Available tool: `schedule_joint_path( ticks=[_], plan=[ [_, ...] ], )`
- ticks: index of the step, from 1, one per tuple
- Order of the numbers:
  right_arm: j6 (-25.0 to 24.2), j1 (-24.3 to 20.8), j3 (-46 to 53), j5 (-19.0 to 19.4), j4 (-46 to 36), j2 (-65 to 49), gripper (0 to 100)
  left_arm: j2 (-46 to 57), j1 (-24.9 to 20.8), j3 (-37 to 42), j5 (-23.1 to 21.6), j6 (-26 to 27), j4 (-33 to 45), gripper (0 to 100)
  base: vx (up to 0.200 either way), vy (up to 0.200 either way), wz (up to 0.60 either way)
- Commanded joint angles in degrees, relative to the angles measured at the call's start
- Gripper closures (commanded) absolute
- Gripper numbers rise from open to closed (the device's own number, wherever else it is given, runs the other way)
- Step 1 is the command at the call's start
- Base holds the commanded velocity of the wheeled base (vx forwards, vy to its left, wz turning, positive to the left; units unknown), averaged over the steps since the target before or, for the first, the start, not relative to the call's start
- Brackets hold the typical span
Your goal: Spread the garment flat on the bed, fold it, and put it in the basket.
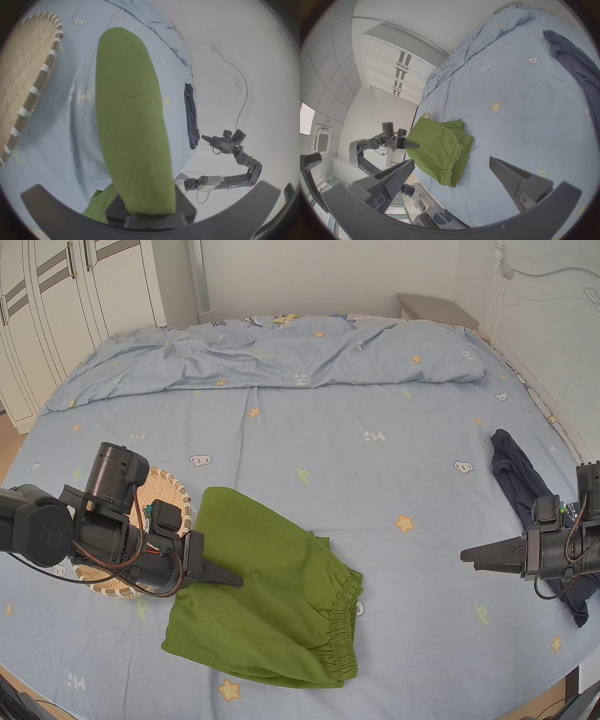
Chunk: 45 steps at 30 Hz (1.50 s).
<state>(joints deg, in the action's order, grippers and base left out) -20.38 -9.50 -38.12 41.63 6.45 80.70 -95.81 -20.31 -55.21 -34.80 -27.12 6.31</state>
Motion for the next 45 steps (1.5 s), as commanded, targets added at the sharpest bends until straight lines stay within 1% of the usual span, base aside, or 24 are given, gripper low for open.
schedule_joint_path(
  ticks=[1,6,10,13,14,16,17,18,20,24,25,26,27,30,34,37,38,40,41,42,45],
  plan=[
    [0.1,-0.2,0.2,0.0,0.1,0.0,0,5.5,0.2,0.2,0.1,0.2,0.0,100,0.0,0.0,0.0],
    [0.0,-0.2,0.2,0.0,0.1,0.0,0,10.6,1.1,-1.0,0.1,0.6,-0.3,100,0.0,0.0,0.0],
    [0.0,-0.2,0.3,0.0,0.1,0.0,0,12.1,2.9,-2.7,0.0,4.0,-0.3,100,0.0,0.0,0.0],
    [0.0,-0.1,0.3,0.0,0.1,0.0,0,12.4,7.1,-4.1,0.0,5.7,-0.8,100,0.0,0.0,0.0],
    [0.0,-0.1,0.3,0.0,0.1,0.0,0,12.4,7.7,-4.4,0.0,5.8,-0.9,100,0.0,0.0,0.0],
    [0.0,-0.2,0.4,0.0,0.1,0.0,0,12.4,10.8,-5.5,-0.2,5.9,-1.8,100,0.0,0.0,0.0],
    [0.0,-0.3,0.3,0.0,0.1,0.0,0,12.3,13.3,-6.1,-0.4,5.9,-3.1,100,0.0,0.0,0.0],
    [0.0,-0.3,0.4,0.0,0.2,0.0,0,12.2,13.8,-6.2,-0.5,5.9,-3.3,100,0.0,0.0,0.0],
    [0.1,-0.2,0.4,0.0,0.3,0.0,0,11.9,19.6,-6.9,-0.8,5.8,-7.8,100,0.0,0.0,0.0],
    [0.1,-0.2,0.4,0.0,0.2,-0.1,0,10.8,25.1,-6.5,-1.1,5.2,-14.2,100,0.0,0.0,0.0],
    [0.1,-0.2,0.4,0.0,0.3,-0.1,0,9.8,26.1,-6.3,-1.4,5.0,-15.7,100,0.0,0.0,0.0],
    [0.1,-0.2,0.4,0.1,0.3,-0.1,0,9.7,26.2,-6.3,-1.5,5.0,-16.0,100,0.0,0.0,0.0],
    [0.1,-0.2,0.4,0.0,0.2,-0.1,0,7.4,28.1,-6.2,-1.9,4.2,-18.8,100,0.0,0.0,0.0],
    [0.1,-0.2,0.4,0.0,0.2,-0.4,0,4.0,31.0,-6.0,-2.0,2.7,-22.8,100,0.0,0.0,0.0],
    [0.1,-0.3,0.5,0.1,0.1,-0.9,0,1.5,32.6,-4.5,-2.0,1.9,-24.3,100,0.0,0.0,0.0],
    [0.1,-0.3,0.5,0.1,0.1,-1.0,0,1.6,34.5,-0.4,-1.9,2.1,-24.4,100,0.0,0.0,0.0],
    [0.1,-0.3,0.5,0.1,0.1,-1.0,0,1.6,34.5,-0.2,-1.9,2.2,-24.4,100,0.0,0.0,0.0],
    [0.1,-0.3,0.5,0.2,0.0,-1.0,0,1.9,36.8,2.3,-1.9,2.0,-24.2,100,0.0,0.0,0.0],
    [0.1,-0.3,0.5,0.2,0.0,-1.0,0,1.9,36.8,2.3,-1.9,2.0,-24.2,100,0.0,0.0,0.0],
    [0.0,-1.1,0.6,0.2,-0.1,-1.0,0,1.9,38.4,4.4,-1.9,2.0,-23.9,100,0.0,0.0,0.0],
    [0.0,-1.7,0.8,0.2,-0.1,-1.0,0,1.7,39.8,6.5,-1.9,2.1,-24.0,100,0.0,0.0,0.0]
  ],
)
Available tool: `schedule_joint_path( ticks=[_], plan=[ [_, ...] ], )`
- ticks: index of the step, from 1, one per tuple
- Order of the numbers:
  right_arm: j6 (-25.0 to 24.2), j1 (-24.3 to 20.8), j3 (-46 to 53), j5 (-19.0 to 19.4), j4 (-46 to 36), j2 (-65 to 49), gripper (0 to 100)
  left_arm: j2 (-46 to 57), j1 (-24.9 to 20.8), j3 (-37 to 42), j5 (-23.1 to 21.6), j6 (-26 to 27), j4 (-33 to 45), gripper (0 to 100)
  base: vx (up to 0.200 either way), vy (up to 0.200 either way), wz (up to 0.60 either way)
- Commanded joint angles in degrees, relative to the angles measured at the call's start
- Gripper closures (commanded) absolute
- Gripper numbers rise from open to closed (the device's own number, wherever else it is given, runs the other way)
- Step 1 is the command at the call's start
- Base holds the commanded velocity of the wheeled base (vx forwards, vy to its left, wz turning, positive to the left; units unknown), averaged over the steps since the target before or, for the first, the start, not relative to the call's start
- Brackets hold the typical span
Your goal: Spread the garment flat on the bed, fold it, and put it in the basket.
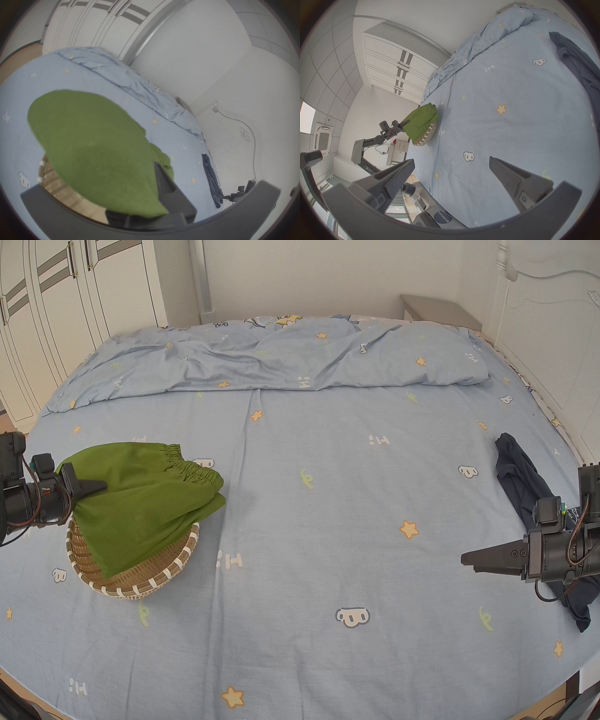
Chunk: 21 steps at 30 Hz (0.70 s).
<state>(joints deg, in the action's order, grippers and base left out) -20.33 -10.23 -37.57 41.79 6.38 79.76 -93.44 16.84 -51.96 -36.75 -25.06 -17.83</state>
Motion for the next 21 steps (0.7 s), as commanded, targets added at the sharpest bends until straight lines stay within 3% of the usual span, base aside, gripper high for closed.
schedule_joint_path(
  ticks=[1,6,11,14,17,21],
  plan=[
    [-0.1,-1.5,0.6,0.0,0.1,0.0,0,-1.0,2.9,3.8,0.2,0.0,0.9,100,0.0,0.0,0.0],
    [-0.1,-2.7,0.9,0.0,0.0,0.0,0,-2.4,2.6,2.5,1.1,-0.1,6.0,100,0.0,0.0,0.0],
    [0.0,-3.0,0.9,-0.1,0.0,0.0,0,-5.7,1.2,-2.7,3.8,0.7,17.7,100,0.0,0.0,0.0],
    [0.0,-3.0,0.9,-0.1,0.0,0.0,0,-7.4,0.0,-3.7,5.8,0.9,19.2,100,0.0,0.0,0.0],
    [0.0,-3.0,0.9,-0.1,0.0,0.0,0,-11.8,-2.2,-4.1,11.3,1.3,19.9,100,0.0,0.0,0.0],
    [0.0,-3.0,0.9,-0.1,0.0,0.0,0,-15.7,-3.7,-4.7,13.7,1.4,19.9,100,0.0,0.0,0.0]
  ],
)
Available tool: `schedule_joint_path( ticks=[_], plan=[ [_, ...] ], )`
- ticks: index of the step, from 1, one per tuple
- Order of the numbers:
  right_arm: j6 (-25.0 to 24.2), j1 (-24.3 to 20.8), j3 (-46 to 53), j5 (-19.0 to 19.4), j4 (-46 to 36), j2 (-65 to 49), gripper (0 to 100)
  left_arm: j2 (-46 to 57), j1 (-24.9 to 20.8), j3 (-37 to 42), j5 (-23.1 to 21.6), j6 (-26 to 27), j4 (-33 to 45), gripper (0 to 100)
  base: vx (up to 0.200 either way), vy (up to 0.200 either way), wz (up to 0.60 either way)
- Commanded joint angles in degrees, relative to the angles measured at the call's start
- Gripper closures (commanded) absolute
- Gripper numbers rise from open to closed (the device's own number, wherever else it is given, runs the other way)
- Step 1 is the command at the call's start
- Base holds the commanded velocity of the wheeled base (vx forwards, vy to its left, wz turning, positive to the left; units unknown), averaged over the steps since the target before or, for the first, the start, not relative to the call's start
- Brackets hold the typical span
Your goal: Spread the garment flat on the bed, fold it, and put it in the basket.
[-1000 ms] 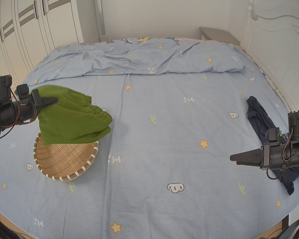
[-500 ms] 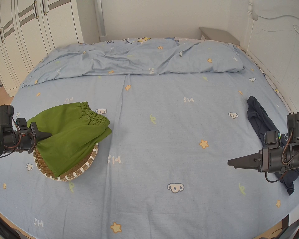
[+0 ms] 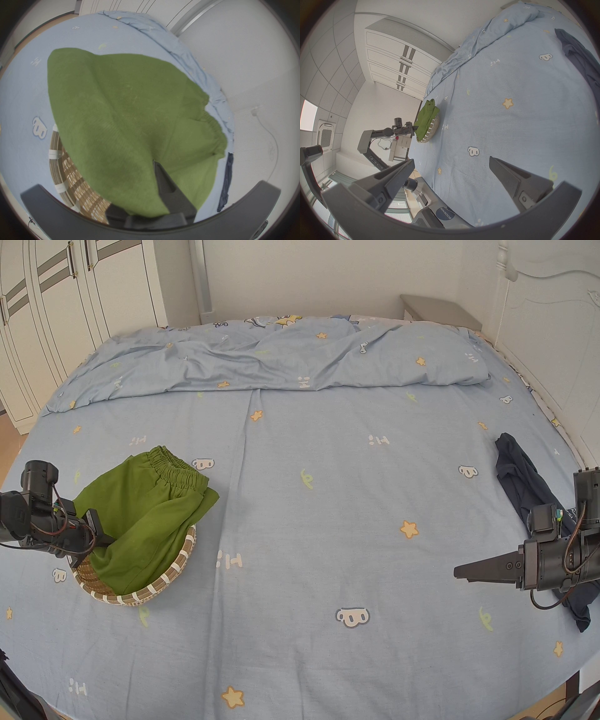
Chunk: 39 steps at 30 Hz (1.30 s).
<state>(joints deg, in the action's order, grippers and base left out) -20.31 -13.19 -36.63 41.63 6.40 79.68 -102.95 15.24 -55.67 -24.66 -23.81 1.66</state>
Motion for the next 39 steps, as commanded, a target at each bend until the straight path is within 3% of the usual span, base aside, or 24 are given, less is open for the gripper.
schedule_joint_path(
  ticks=[1,7,8,17,26,34,37,38,39],
  plan=[
    [0.0,-0.1,0.0,0.0,0.0,0.0,0,-7.1,-2.5,-1.1,1.9,0.3,0.4,100,0.0,0.0,0.0],
    [0.0,0.0,0.0,0.0,0.0,0.0,0,-6.9,-3.1,-0.9,2.2,0.3,0.6,100,0.0,0.0,0.0],
    [0.0,-0.1,0.0,0.0,0.0,0.0,0,-6.7,-3.1,-0.8,2.2,0.3,0.8,0,0.0,0.0,0.0],
    [0.0,-0.1,0.0,0.0,0.0,0.0,0,1.4,-3.1,-1.3,2.2,0.8,5.0,0,0.0,0.0,0.0],
    [0.0,-0.1,0.0,0.0,0.1,0.0,0,12.5,-1.5,-5.9,5.9,12.6,25.5,0,0.0,0.0,0.0],
    [0.3,-0.1,0.1,-0.1,0.2,-0.1,0,19.5,-3.3,-6.1,6.5,14.0,30.3,0,0.0,0.0,0.0],
    [0.5,-0.1,0.5,-1.3,0.2,-2.0,0,22.4,-5.0,-5.2,6.5,13.7,29.8,0,0.0,0.0,0.0],
    [1.5,-0.5,3.9,-6.7,0.7,-8.3,0,29.6,-8.7,-2.1,6.5,12.0,29.5,0,0.0,0.0,0.0],
    [1.9,-0.7,4.6,-7.9,1.0,-9.4,0,31.4,-9.7,-1.2,6.5,11.5,29.4,0,0.0,0.0,0.0]
  ],
)
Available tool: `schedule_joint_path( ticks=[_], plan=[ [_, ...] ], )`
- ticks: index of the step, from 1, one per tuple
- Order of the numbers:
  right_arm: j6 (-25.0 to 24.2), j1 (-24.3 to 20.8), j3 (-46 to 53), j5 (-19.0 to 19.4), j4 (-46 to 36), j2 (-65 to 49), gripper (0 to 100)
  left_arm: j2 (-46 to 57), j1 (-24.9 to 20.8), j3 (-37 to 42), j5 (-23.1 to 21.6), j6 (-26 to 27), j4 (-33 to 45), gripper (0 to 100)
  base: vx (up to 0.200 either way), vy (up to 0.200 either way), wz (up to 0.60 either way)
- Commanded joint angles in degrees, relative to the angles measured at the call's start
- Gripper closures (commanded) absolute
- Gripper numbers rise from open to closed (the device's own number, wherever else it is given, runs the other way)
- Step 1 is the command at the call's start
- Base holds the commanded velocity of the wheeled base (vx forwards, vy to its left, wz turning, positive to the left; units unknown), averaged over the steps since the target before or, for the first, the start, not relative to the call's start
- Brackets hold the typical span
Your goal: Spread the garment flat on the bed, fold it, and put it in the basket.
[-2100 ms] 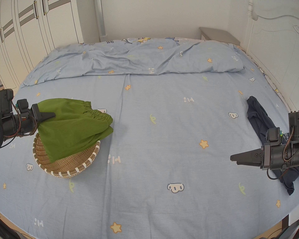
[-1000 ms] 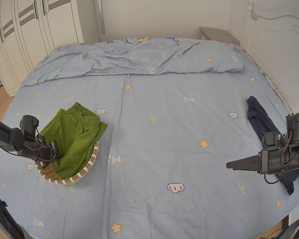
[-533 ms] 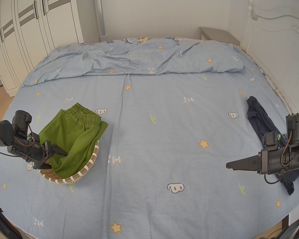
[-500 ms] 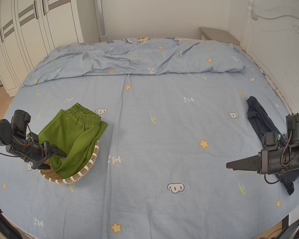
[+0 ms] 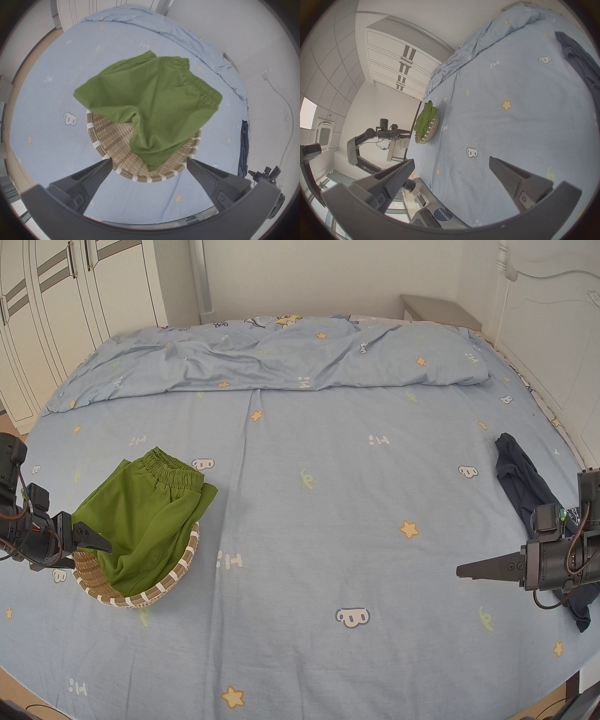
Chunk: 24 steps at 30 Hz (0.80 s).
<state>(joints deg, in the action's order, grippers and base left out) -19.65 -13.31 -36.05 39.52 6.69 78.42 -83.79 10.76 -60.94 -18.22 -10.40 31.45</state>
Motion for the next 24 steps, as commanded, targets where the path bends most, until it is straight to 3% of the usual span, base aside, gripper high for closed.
schedule_joint_path(
  ticks=[1,4,7,14,17,20,21,24],
  plan=[
    [2.9,-0.4,5.6,-8.6,1.5,-10.5,0,17.3,-7.9,6.1,0.0,-3.3,-1.2,0,0.0,0.0,0.0],
    [7.1,0.1,10.5,-12.8,2.5,-17.7,0,27.4,-11.2,11.7,0.2,-5.0,-2.3,0,0.0,0.0,0.0],
    [9.3,1.7,16.1,-15.1,2.2,-28.5,0,39.9,-11.6,16.9,1.2,-5.4,-2.4,0,0.0,0.0,0.0],
    [9.3,6.0,26.2,-15.9,1.0,-47.5,0,59.3,-9.3,26.6,4.8,-5.8,-1.0,0,0.0,0.0,0.0],
    [9.1,8.3,28.8,-16.0,-4.8,-58.9,0,69.5,-5.2,32.6,5.9,-5.9,2.6,0,0.0,0.0,0.0],
    [9.1,8.3,28.8,-16.0,-5.4,-59.7,0,70.1,-5.1,33.1,5.9,-5.9,2.6,0,0.0,0.0,0.0],
    [9.1,8.3,28.1,-16.0,-12.8,-67.4,0,75.2,-4.9,39.1,6.0,-5.5,1.1,0,0.0,0.0,0.0],
    [9.1,8.2,27.5,-16.1,-17.6,-72.4,0,77.5,-6.8,42.5,5.9,-5.5,-2.2,0,0.0,0.0,0.0]
  ],
)
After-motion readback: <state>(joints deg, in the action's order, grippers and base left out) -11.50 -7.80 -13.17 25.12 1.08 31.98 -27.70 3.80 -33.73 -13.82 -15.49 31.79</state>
